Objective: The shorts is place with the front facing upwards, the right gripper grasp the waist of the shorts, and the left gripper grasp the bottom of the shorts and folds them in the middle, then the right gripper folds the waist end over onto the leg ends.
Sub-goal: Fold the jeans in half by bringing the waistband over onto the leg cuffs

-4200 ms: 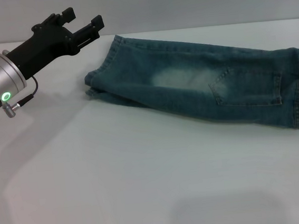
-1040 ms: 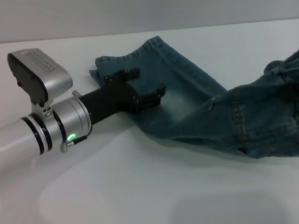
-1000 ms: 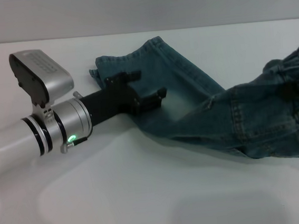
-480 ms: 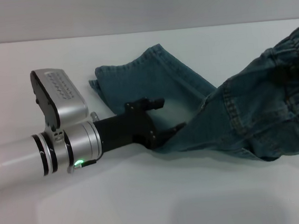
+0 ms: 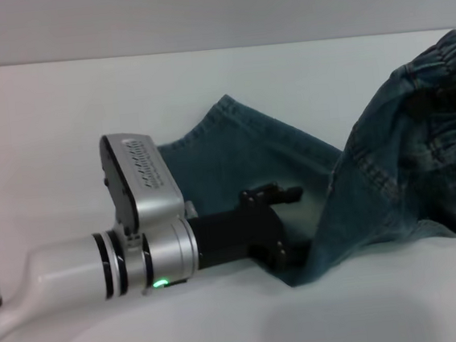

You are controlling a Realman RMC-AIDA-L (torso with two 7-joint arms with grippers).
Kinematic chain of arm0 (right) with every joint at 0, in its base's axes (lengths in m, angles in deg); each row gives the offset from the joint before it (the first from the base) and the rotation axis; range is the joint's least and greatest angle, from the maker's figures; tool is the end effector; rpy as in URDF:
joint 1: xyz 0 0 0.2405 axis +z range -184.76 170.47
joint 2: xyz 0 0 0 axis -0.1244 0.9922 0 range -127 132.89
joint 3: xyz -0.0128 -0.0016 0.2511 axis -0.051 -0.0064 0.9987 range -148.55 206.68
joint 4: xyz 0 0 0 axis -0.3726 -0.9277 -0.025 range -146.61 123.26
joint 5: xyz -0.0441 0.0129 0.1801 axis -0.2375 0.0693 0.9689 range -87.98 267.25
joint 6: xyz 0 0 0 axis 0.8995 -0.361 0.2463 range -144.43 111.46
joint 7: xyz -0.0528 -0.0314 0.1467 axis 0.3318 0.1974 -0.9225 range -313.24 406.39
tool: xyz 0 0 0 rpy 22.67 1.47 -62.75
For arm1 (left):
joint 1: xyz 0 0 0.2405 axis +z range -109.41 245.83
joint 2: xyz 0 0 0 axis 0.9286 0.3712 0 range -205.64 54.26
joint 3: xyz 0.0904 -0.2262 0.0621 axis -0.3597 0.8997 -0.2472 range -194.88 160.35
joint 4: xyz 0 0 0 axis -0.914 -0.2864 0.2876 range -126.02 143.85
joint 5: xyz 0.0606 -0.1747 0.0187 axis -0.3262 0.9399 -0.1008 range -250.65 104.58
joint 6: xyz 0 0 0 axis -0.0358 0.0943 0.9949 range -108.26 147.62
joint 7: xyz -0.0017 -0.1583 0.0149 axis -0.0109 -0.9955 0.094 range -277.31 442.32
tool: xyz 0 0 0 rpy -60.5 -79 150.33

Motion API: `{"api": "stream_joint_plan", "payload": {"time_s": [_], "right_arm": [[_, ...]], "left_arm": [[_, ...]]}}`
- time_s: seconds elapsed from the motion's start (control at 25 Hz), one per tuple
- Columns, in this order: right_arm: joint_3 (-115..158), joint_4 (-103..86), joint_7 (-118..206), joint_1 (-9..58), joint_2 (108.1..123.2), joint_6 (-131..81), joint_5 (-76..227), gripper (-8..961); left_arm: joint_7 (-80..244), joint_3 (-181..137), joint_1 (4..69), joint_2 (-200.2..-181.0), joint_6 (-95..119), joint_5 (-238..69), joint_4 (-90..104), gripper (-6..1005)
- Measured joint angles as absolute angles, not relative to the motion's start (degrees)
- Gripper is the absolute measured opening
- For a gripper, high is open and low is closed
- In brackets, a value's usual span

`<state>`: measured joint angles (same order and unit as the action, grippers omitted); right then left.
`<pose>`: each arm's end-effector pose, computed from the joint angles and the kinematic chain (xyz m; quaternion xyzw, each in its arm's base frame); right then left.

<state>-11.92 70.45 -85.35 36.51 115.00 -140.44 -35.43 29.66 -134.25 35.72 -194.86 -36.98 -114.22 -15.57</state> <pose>0.1311 0.3155 0.1072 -0.9670 0.2488 0.0390 0.0385 -0.1912 0.2905 -0.1320 -0.9568 -0.1240 -0.2361 0.1156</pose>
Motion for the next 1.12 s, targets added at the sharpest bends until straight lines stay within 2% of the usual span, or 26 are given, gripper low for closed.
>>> {"api": "stream_joint_plan", "payload": {"time_s": [0.24, 1.12], "right_arm": [[-11.89, 70.31, -85.35, 36.3, 114.99, -139.98, -35.43, 75], [-11.98, 65.68, -83.29, 36.5, 114.26, -139.87, -35.61, 75]], "left_arm": [[29.66, -138.82, 37.88, -194.86, -35.93, -109.82, -18.87, 844], [31.15, -153.69, 39.71, -194.86, -31.5, -96.66, -24.3, 844]]}}
